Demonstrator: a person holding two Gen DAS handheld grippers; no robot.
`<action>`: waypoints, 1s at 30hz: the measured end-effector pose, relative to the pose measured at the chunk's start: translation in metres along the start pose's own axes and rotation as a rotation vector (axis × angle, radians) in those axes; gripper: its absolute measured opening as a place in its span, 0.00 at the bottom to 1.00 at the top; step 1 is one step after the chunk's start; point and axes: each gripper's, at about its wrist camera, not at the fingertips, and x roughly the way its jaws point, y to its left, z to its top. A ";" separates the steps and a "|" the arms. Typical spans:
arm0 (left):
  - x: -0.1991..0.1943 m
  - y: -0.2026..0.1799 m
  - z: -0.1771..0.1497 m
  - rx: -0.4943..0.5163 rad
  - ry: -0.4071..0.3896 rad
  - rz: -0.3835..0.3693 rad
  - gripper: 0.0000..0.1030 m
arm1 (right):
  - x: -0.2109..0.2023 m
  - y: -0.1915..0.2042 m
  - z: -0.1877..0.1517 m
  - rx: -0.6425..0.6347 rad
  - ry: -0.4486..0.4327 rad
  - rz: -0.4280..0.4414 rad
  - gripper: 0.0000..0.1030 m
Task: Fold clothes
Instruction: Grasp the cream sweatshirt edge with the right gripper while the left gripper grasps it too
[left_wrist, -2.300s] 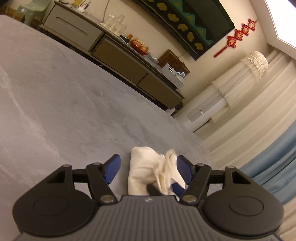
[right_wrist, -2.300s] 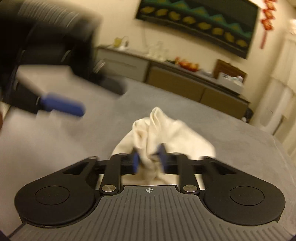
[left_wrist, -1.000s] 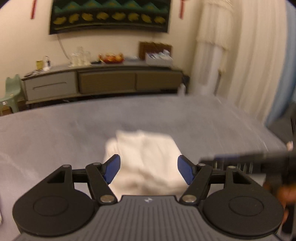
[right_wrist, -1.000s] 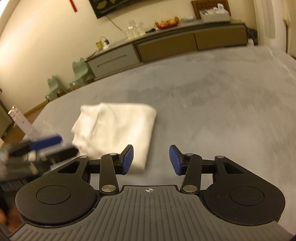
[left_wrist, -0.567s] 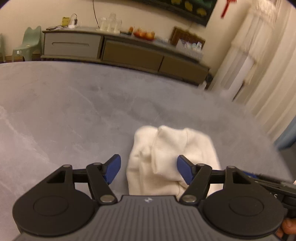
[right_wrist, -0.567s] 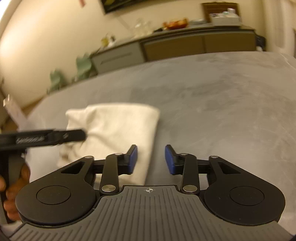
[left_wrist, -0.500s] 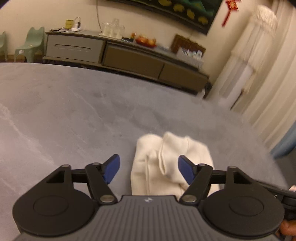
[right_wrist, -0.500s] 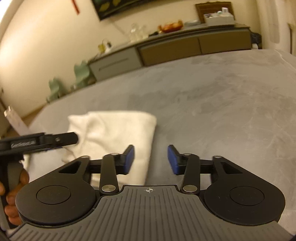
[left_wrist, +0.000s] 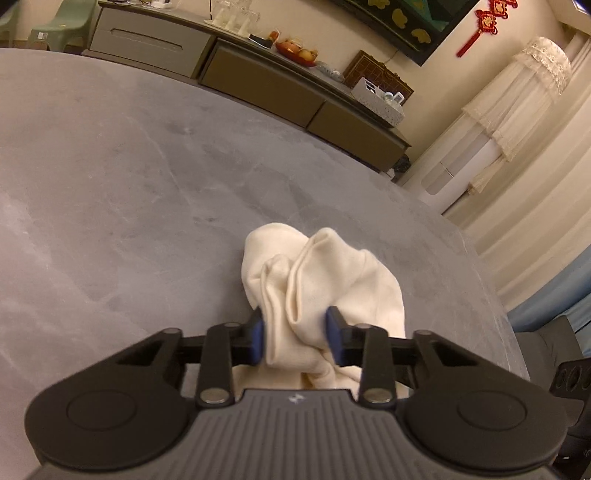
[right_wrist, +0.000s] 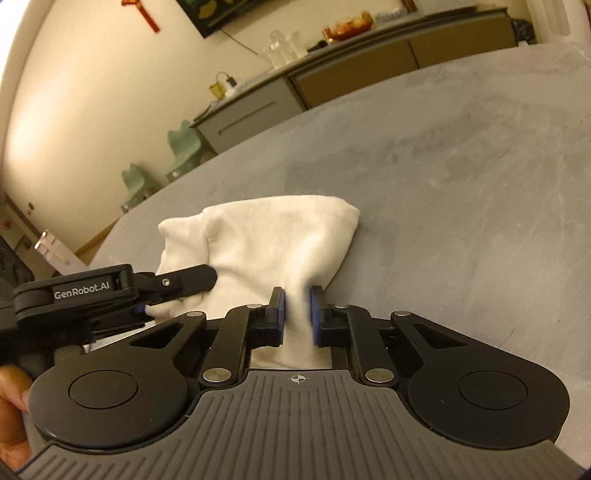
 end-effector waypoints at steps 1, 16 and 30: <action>-0.007 0.002 -0.001 -0.006 -0.012 0.006 0.28 | -0.002 0.002 0.001 -0.006 -0.008 0.004 0.12; -0.174 0.098 -0.001 -0.165 -0.304 0.181 0.26 | 0.012 0.172 -0.009 -0.270 -0.023 0.229 0.10; -0.221 0.228 -0.003 -0.353 -0.348 0.363 0.34 | 0.130 0.346 -0.056 -0.467 0.132 0.309 0.09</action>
